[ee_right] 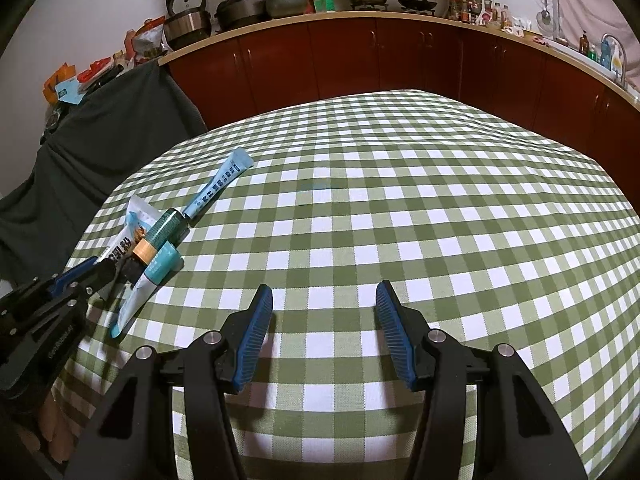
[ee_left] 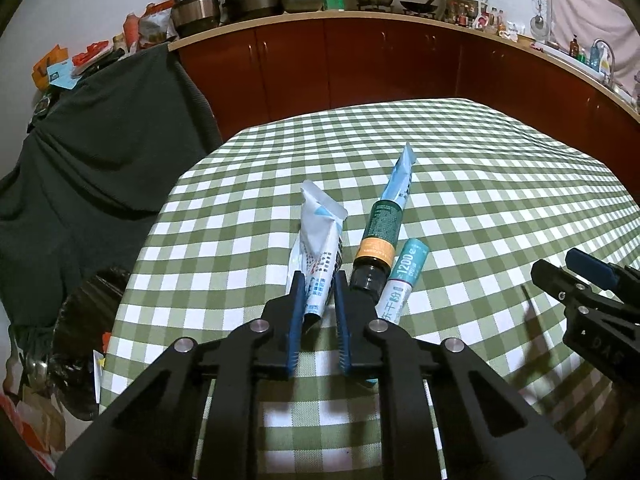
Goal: Collect trash
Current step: 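Grasp the squeezed white-and-blue tube with the left tool, then grasp the teal tube with the right tool while the left tool holds the white-and-blue tube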
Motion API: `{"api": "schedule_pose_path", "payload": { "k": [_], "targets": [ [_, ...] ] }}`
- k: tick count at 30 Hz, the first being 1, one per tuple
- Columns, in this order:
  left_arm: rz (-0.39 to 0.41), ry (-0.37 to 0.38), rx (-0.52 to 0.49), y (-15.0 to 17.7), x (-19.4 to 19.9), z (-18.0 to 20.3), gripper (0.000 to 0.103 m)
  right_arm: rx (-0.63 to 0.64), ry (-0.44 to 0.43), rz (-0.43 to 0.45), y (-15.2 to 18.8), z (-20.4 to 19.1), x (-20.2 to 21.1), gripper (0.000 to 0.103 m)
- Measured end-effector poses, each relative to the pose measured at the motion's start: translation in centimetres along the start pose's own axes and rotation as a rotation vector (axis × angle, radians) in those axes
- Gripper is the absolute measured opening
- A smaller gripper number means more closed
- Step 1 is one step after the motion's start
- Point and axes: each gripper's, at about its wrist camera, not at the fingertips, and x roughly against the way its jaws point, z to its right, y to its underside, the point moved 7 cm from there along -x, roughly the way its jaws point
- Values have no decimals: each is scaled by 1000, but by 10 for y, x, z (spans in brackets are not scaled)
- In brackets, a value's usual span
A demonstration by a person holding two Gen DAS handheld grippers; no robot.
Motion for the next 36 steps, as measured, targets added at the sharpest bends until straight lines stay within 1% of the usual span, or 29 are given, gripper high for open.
{"api": "schedule_pose_path", "payload": {
  "k": [5,11,14,22,26,30,36],
  "targets": [
    [21,-5,0,-1,10,-3,12,9,-5,-6,1,-6,0,53],
    [42,-24,19,1,28,-18,12,38,-33,-13,2,-26,0,53],
    [46,-41,40,3,34,-33,12,56,-54,-18,3,-41,-1,53],
    [49,-118,98,17,47,-83,12,106,-121,-49,9,-86,-5,53],
    [51,-147,128,23,53,-107,12,126,-138,-55,9,-103,-6,53],
    [53,-166,157,29,58,-126,12,149,-140,-60,7,-119,-8,54],
    [46,-172,185,38,60,-141,12,190,-81,-82,10,-131,-19,58]
  ]
}}
